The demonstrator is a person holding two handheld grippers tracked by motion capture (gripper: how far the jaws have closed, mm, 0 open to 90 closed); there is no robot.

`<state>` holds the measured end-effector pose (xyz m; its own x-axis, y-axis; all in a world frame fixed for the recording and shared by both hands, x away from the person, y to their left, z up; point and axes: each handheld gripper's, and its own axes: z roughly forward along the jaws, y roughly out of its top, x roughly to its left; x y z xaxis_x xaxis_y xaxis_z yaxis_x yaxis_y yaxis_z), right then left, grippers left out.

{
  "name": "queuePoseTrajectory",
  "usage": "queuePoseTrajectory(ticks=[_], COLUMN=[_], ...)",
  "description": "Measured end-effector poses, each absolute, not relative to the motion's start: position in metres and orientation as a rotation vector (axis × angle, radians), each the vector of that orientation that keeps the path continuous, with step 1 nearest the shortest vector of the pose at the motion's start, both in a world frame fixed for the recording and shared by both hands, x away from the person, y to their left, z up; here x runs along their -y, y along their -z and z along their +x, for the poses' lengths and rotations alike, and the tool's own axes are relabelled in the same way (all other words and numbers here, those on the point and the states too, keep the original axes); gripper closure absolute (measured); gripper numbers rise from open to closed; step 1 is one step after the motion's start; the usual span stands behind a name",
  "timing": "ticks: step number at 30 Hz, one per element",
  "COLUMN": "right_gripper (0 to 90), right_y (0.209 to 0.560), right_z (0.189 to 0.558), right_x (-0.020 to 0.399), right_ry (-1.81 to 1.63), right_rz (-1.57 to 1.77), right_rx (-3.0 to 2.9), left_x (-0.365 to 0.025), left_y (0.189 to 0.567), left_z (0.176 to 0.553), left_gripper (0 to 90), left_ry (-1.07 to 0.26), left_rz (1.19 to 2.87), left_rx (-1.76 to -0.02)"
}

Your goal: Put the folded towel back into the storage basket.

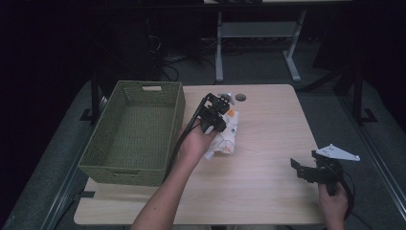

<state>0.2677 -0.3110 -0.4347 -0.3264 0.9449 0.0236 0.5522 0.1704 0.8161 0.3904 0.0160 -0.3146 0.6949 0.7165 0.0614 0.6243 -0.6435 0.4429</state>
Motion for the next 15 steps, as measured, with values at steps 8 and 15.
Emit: queuePoseTrajectory(ticks=[8,15], right_gripper=[13.9,13.9], right_y=[0.434,0.435], right_z=[0.267,0.268], right_x=[0.310,0.308], right_ry=[-1.034,-1.027], right_rz=[1.404,1.409], right_rx=[-1.952,-1.958], left_x=[-0.024,-0.031], left_y=[0.305,0.294], left_z=[0.389,0.390], left_gripper=[80.5,80.5], left_ry=[-0.322,-0.333], left_rz=[2.518,2.532], left_rx=[-1.049,-1.058])
